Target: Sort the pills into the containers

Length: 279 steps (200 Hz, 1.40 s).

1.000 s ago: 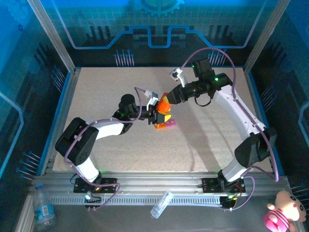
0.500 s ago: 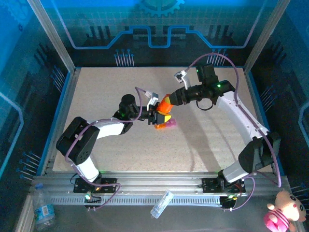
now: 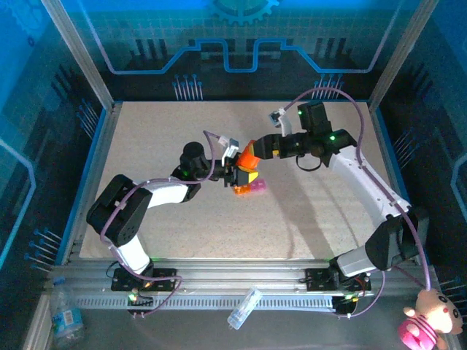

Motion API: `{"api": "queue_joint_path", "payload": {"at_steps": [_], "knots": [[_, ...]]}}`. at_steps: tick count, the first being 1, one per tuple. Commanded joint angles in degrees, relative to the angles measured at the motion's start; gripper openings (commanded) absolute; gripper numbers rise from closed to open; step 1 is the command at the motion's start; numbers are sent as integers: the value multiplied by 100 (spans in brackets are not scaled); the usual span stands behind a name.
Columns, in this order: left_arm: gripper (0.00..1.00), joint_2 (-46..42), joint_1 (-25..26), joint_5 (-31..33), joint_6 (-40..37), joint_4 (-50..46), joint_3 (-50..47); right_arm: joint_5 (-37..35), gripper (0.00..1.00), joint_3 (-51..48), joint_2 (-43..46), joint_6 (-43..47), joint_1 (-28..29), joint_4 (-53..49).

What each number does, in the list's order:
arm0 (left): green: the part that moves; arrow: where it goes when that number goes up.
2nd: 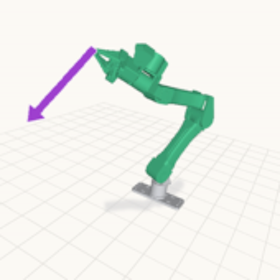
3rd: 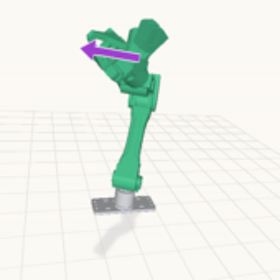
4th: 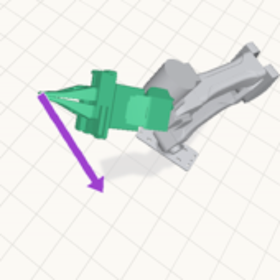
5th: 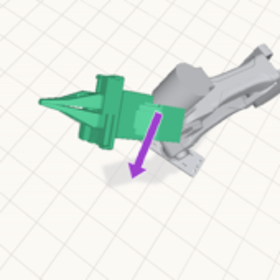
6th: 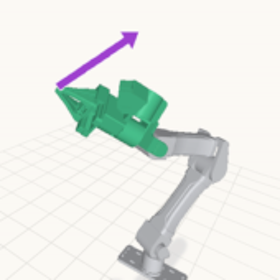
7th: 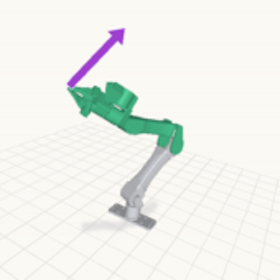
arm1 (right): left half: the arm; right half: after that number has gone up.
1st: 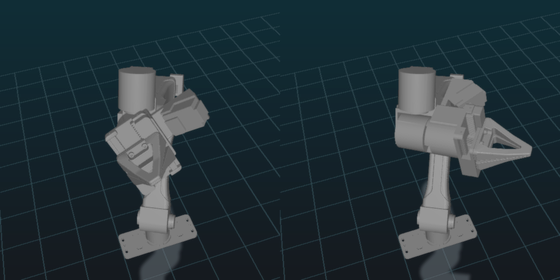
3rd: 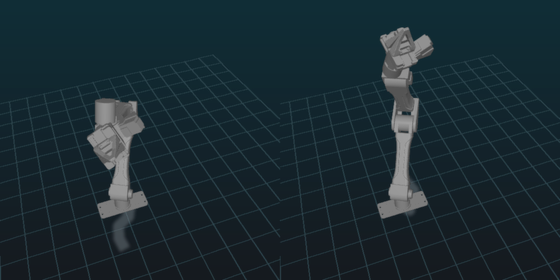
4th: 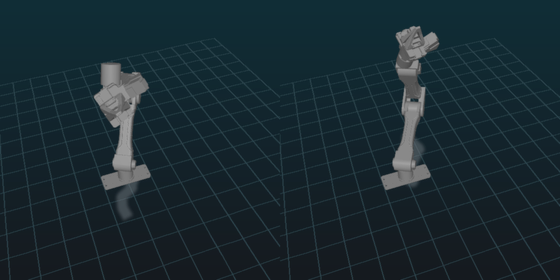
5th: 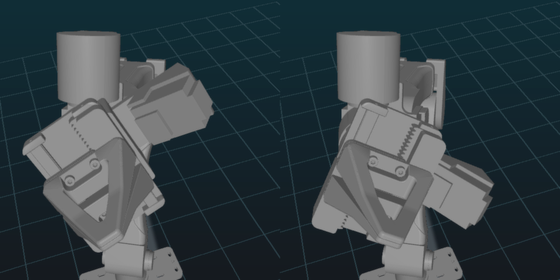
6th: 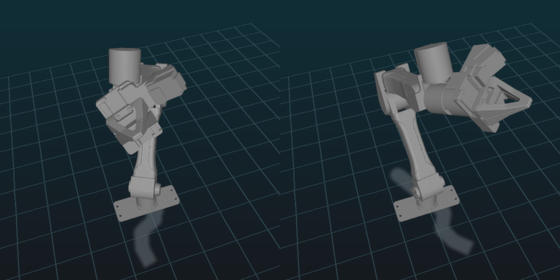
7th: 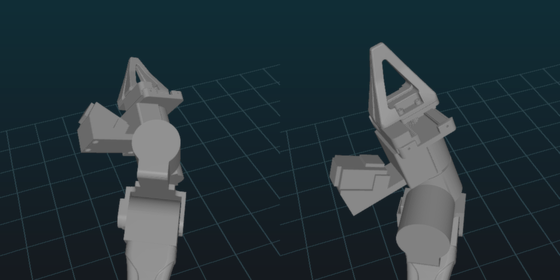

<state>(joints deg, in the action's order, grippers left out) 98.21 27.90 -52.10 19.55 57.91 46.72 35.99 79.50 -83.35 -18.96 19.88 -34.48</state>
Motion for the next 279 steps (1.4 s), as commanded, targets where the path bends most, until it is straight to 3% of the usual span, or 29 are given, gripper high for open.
{"api": "queue_joint_path", "payload": {"at_steps": [1,44,71,176,197,237,279], "knots": [[0,-197,-30,-50,-129,437,162,393,86,462,231,486,-284,-411],[0,-209,-25,-121,-61,449,154,981,87,428,257,1437,-502,-516],[0,-224,-26,-165,-53,414,179,1243,87,49,338,1343,-487,171],[0,-190,-22,-199,85,494,245,1235,83,171,-179,1257,-258,291],[0,-184,-27,-196,89,495,253,1283,77,162,-225,1251,-230,301],[0,-180,-24,-196,85,500,259,1349,53,105,-226,1174,-215,357],[0,-145,-22,-103,119,576,259,992,48,-468,23,286,-33,1011]]}}
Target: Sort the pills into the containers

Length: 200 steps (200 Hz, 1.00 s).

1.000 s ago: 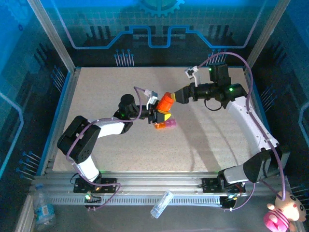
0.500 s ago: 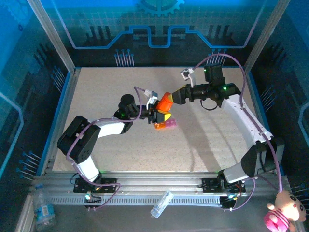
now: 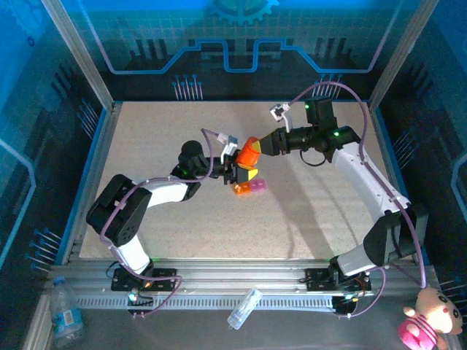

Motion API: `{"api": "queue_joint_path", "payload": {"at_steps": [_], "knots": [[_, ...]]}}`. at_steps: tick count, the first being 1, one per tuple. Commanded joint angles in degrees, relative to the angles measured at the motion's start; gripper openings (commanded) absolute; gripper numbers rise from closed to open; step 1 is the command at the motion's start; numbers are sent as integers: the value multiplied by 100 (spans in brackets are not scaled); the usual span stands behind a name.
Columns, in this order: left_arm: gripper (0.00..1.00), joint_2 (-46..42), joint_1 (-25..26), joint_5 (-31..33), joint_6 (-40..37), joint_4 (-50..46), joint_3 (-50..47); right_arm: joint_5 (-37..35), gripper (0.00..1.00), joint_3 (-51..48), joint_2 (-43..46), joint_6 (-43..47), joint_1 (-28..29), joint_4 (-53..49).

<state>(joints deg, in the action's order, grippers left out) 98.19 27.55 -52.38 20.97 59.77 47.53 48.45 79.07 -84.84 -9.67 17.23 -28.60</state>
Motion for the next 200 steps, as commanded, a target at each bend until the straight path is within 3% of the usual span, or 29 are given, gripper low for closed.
{"api": "queue_joint_path", "payload": {"at_steps": [1,49,76,119,153,200], "knots": [[0,-143,9,-68,-23,393,178,-282,48,-434,188,-668,238,442],[0,-107,13,52,-58,417,204,-3245,46,-1184,798,-2499,1284,792],[0,-108,13,52,-71,384,221,-3788,47,-1339,876,-2914,1587,1075],[0,-99,7,79,-93,401,188,-3611,53,-1247,931,-2858,1423,1147],[0,-99,13,70,-91,405,178,-3056,78,-1242,1236,-2548,1040,1166],[0,-123,13,-77,-84,414,178,-1239,89,-1243,1708,-1726,198,1219]]}}
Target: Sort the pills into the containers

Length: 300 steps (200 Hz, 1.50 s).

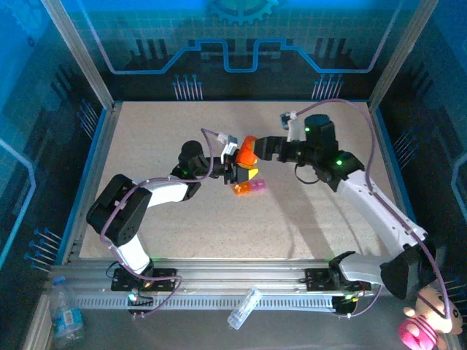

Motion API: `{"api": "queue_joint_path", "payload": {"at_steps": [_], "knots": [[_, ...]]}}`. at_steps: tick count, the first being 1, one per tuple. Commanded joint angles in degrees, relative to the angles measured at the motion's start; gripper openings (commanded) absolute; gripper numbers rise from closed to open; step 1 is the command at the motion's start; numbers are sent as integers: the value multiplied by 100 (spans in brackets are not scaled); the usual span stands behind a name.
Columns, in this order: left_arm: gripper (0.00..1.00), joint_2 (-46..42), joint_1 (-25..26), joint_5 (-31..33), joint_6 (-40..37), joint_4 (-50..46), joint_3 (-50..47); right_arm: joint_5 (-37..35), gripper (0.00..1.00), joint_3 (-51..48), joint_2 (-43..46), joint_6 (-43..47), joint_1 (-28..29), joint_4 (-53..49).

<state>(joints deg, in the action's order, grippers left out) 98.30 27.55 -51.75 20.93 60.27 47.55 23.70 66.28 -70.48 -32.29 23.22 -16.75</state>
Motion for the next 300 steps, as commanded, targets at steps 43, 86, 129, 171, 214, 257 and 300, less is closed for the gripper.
{"api": "queue_joint_path", "payload": {"at_steps": [43,86,129,171,214,257,300], "knots": [[0,-124,11,-311,15,551,158,2199,89,808,-349,1396,-782,-627],[0,-119,13,-459,87,543,184,2437,88,1790,-1123,2120,-654,-1552],[0,-74,13,-494,119,534,240,2350,86,2275,-1565,2491,-365,-2124],[0,-77,13,-503,88,443,255,2222,80,2503,-1811,2777,-240,-2596],[0,-68,14,-494,86,399,291,2150,51,2417,-1813,2795,-239,-2652],[0,-57,13,-327,-96,187,317,1592,41,1728,-1477,2069,-95,-1997],[0,-162,9,153,-537,-289,323,-825,39,480,-836,197,652,-808]]}}
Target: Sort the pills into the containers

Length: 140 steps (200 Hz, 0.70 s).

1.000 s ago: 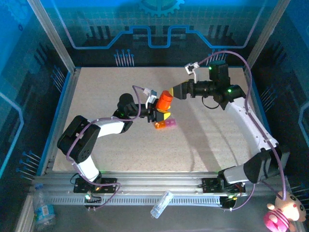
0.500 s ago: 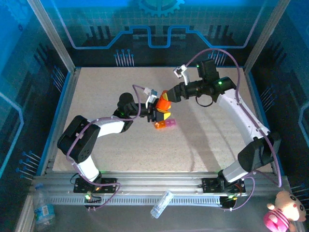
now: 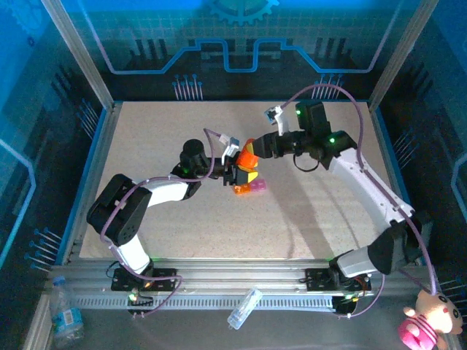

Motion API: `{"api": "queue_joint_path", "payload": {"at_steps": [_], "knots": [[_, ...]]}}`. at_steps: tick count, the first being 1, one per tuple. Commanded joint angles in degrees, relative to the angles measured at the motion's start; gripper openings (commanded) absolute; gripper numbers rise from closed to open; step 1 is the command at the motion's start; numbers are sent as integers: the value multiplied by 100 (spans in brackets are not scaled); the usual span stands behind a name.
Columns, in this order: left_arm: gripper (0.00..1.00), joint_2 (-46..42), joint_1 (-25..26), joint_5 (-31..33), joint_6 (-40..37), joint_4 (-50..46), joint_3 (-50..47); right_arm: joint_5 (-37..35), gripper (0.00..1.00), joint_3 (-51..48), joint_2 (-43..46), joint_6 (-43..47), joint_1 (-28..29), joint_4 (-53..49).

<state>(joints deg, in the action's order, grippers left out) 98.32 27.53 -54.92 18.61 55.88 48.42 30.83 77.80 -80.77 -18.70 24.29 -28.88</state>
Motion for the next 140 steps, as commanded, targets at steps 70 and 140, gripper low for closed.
{"api": "queue_joint_path", "payload": {"at_steps": [70,140], "knots": [[0,-103,14,401,-420,-314,628,-1608,71,-997,675,-1493,589,1050],[0,-27,11,282,-535,-467,822,167,87,-474,1534,-213,-505,-91]]}}
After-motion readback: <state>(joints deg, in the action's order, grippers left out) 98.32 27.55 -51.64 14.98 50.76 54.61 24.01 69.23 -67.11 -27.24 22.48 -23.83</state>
